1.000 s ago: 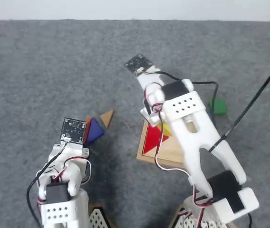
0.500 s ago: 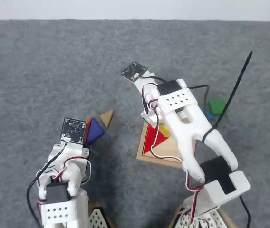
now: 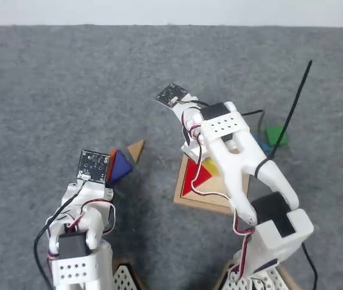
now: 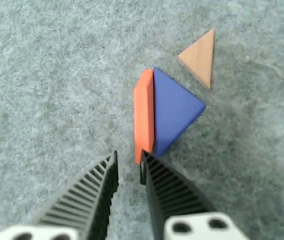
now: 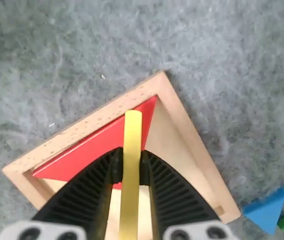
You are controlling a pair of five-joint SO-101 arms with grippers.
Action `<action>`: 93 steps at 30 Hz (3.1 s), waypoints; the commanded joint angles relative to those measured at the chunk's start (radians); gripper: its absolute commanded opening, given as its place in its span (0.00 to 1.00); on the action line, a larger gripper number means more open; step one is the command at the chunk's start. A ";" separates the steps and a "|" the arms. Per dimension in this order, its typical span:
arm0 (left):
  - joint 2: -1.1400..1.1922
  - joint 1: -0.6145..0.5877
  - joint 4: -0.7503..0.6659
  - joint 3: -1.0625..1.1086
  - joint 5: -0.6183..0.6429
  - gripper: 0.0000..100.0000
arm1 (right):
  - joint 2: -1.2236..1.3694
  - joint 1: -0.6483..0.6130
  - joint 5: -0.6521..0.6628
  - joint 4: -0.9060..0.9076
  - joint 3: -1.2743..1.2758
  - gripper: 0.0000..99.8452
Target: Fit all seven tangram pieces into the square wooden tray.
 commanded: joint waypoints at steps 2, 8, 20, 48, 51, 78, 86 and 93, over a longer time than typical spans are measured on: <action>0.000 -0.005 0.011 -0.007 -0.005 0.07 | -0.012 0.013 0.064 -0.019 -0.012 0.05; 0.000 -0.005 0.011 -0.007 -0.005 0.07 | -0.021 0.021 0.087 -0.019 -0.012 0.20; 0.000 -0.005 0.011 -0.007 -0.005 0.07 | -0.008 0.170 0.117 -0.031 -0.080 0.21; 0.000 -0.005 0.011 -0.007 -0.005 0.07 | -0.286 0.122 0.078 -0.285 0.496 0.21; 0.000 -0.005 0.011 -0.007 -0.005 0.07 | -0.162 0.125 0.028 -0.242 0.422 0.21; 0.000 -0.005 0.011 -0.007 -0.005 0.07 | -0.424 0.087 -0.107 -0.228 0.634 0.21; 0.000 -0.005 0.011 -0.007 -0.005 0.07 | -0.427 0.051 -0.219 -0.280 0.623 0.21; 0.000 -0.005 0.011 -0.007 -0.005 0.07 | -0.605 0.038 -0.273 -0.266 0.620 0.21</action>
